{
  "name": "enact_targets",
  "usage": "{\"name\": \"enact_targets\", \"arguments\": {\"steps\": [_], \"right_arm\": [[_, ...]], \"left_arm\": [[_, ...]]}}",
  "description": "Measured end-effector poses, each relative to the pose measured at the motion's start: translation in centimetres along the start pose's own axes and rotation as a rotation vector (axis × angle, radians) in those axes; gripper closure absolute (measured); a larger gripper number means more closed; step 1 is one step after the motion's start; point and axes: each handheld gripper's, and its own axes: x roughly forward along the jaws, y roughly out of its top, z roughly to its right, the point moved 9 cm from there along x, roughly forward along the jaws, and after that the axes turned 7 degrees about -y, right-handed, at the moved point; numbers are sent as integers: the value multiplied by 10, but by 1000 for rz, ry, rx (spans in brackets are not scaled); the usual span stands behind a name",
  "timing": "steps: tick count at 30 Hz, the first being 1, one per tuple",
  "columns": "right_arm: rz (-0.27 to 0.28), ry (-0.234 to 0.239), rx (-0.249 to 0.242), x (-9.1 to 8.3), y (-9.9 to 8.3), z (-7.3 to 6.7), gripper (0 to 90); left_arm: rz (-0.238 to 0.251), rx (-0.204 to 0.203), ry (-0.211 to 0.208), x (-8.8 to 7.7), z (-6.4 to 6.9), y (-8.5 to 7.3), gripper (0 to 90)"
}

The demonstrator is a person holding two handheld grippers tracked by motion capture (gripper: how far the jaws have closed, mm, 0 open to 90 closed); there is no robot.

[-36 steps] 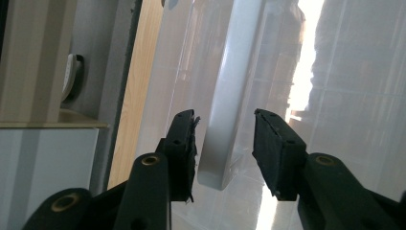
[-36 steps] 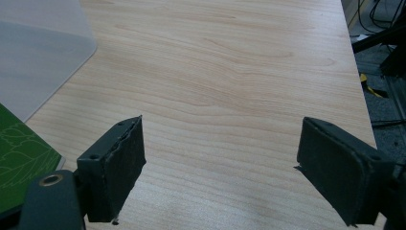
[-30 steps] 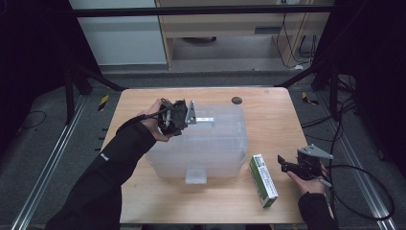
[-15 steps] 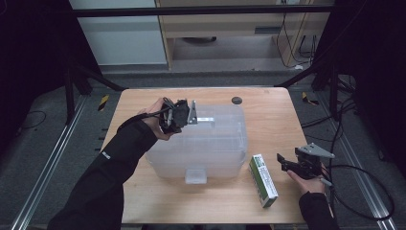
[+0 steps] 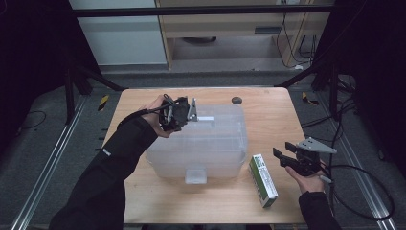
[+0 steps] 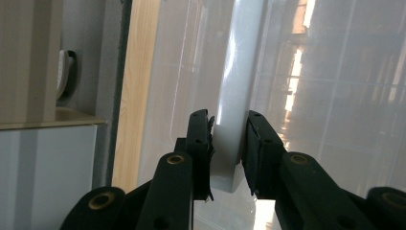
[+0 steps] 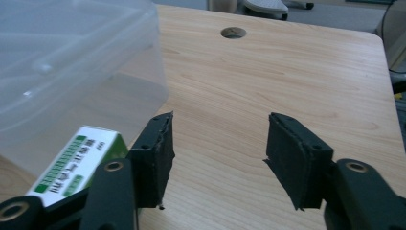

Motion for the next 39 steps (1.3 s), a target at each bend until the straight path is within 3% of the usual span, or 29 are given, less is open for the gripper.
{"name": "enact_targets", "arguments": {"steps": [20,35,39], "right_arm": [[-2,82,-67,-7,17,-26,626],[8,138,-102,-9,30,-45,697],[6,171,-103,-9,33,-52,762]], "left_arm": [[-10,2,-26,-1,-3,1,740],[2,-17,-7,-4,-16,3,731],[8,-27,-2,-5,-20,3,726]]}}
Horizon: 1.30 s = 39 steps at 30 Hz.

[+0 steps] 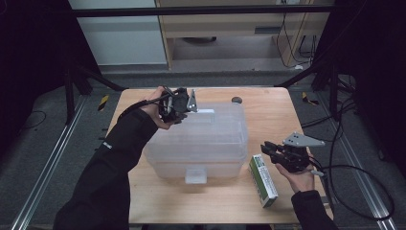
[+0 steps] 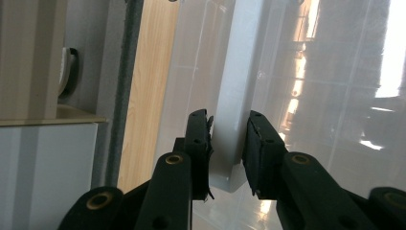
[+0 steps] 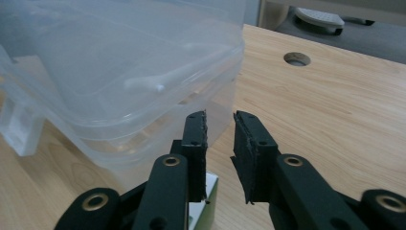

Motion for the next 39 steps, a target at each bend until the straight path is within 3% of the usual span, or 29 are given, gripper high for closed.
{"name": "enact_targets", "arguments": {"steps": [11,39], "right_arm": [[-9,40,-17,4,5,-10,896],[-30,113,-44,22,7,-36,900]], "left_arm": [[9,-30,17,-2,-13,2,716],[10,-62,37,-2,-32,5,706]]}}
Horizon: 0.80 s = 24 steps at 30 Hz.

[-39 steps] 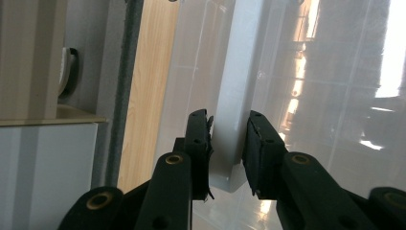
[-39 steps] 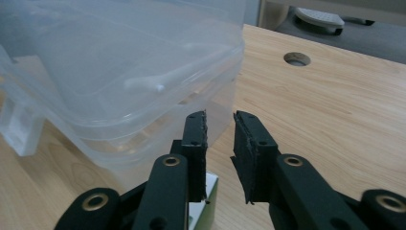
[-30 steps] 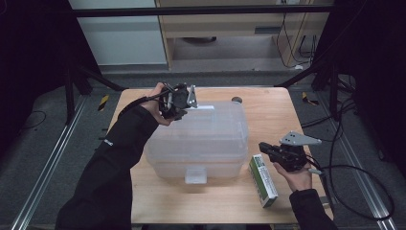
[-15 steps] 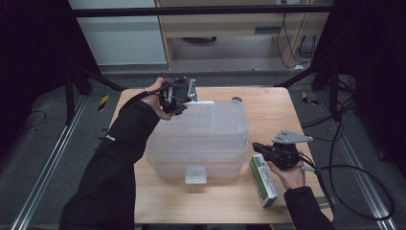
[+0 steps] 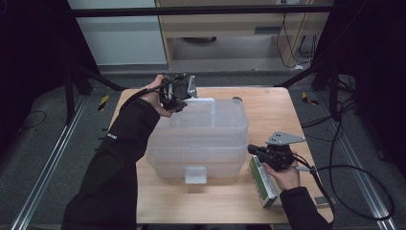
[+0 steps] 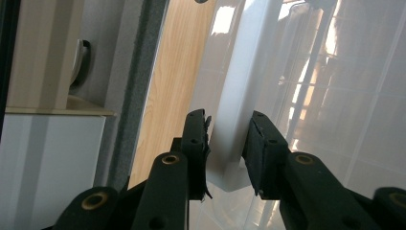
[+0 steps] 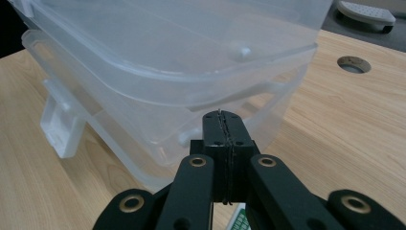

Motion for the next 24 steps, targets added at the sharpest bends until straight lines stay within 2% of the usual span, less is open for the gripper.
{"name": "enact_targets", "arguments": {"steps": [9,14,16,19,24], "right_arm": [[28,-4,-14,1,6,-5,900],[22,-3,-17,1,5,-5,900],[20,-5,-20,2,4,-5,900],[20,-4,-20,2,4,-5,900],[18,-6,-21,2,4,-5,900]], "left_arm": [[0,-4,1,0,0,0,702],[12,-25,9,-3,0,-3,642],[24,-35,5,-7,1,-4,605],[60,-54,4,-16,3,-5,597],[110,-108,29,-35,4,-12,570]]}}
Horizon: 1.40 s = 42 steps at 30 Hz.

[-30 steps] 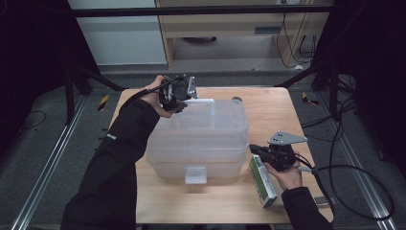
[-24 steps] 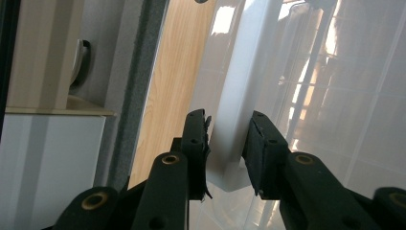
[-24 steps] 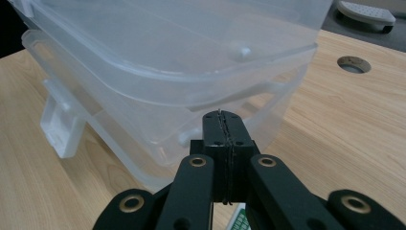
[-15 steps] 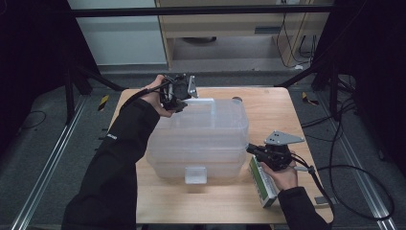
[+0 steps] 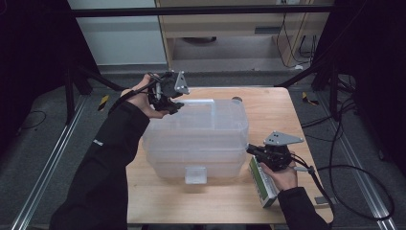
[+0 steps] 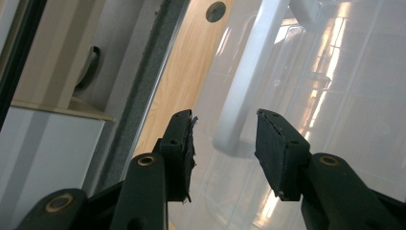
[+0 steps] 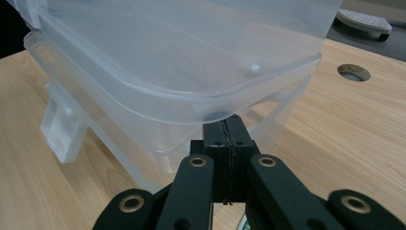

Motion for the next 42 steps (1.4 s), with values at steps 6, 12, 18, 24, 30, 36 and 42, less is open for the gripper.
{"name": "enact_targets", "arguments": {"steps": [6,12,18,24,30,36,42], "right_arm": [[0,-1,-1,0,0,0,900],[-3,-6,-1,0,-1,0,900],[-4,-6,0,0,-1,0,900],[-4,-7,1,0,-1,-1,900],[-5,-8,-1,0,-1,-1,900],[-6,-10,-3,0,-1,0,900],[-5,-11,-4,0,-1,0,900]], "left_arm": [[58,-74,21,-17,-3,-13,569],[112,-169,39,-25,-7,-34,602],[163,-264,83,-29,-5,-53,626],[218,-349,132,-34,-6,-69,670],[282,-459,180,-38,-6,-93,731],[352,-539,233,-41,-9,-117,789],[399,-663,260,-37,-4,-147,835]]}}
